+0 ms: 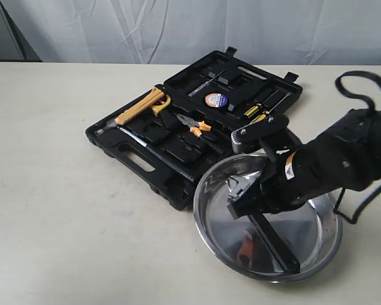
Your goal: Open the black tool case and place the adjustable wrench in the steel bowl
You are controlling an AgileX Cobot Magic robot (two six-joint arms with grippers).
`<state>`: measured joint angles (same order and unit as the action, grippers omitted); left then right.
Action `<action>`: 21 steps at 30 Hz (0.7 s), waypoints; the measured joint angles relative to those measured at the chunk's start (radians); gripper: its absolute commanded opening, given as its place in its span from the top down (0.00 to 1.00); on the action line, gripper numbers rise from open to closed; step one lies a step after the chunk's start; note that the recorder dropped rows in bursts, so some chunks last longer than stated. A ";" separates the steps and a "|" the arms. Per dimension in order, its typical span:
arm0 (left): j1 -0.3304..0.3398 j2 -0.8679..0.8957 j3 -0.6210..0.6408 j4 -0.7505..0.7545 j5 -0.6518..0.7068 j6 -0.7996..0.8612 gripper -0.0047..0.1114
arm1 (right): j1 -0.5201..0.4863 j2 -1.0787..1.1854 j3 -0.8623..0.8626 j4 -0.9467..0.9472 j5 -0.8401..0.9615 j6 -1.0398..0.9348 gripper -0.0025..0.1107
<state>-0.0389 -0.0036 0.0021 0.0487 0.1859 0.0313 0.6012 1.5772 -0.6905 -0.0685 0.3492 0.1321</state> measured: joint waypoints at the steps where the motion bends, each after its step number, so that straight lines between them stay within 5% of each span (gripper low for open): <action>1: 0.000 0.000 0.000 0.000 0.000 0.000 0.96 | 0.000 -0.036 0.004 0.002 0.002 0.000 0.98; 11: 0.000 0.000 0.000 0.000 0.000 0.000 0.96 | 0.000 -0.598 0.031 0.106 0.155 0.000 0.98; 21: 0.000 0.000 0.000 0.000 0.000 0.000 0.96 | 0.000 -0.932 0.037 0.185 0.322 0.002 0.98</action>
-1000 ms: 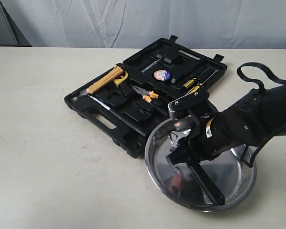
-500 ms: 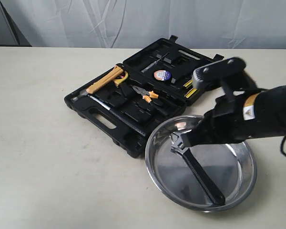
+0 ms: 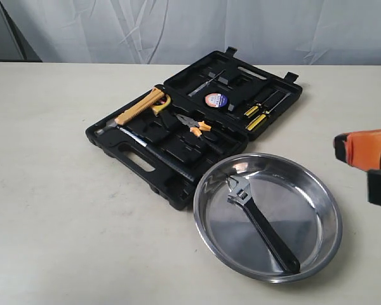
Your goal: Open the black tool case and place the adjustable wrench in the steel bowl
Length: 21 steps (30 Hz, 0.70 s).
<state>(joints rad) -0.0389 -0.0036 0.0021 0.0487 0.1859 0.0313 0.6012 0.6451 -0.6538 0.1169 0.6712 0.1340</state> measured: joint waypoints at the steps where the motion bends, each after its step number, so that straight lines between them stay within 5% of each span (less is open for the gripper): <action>1: 0.000 0.000 0.000 0.000 0.000 0.000 0.96 | 0.000 -0.022 0.000 0.000 0.000 0.000 0.98; 10: 0.000 0.000 0.000 0.000 0.000 0.000 0.96 | -0.020 -0.180 0.075 -0.067 -0.065 0.000 0.98; 21: 0.000 0.000 0.000 0.000 0.000 0.000 0.96 | -0.379 -0.510 0.626 -0.111 -0.718 0.000 0.98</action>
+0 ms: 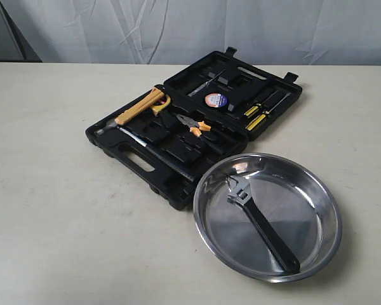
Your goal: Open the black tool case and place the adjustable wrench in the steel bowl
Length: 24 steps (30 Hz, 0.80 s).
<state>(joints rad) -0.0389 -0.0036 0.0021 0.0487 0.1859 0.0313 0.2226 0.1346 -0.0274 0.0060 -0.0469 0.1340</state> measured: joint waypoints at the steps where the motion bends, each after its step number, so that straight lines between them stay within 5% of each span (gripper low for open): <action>1: 0.000 0.000 0.000 0.000 0.000 0.000 0.96 | -0.017 -0.023 0.014 0.000 -0.008 0.000 0.98; 9: 0.000 0.000 0.000 0.000 0.000 0.000 0.96 | -0.147 -0.127 0.023 0.000 0.053 -0.002 0.98; 24: 0.000 0.000 0.000 0.000 0.000 0.000 0.96 | -0.156 -0.127 0.025 0.000 0.065 -0.002 0.98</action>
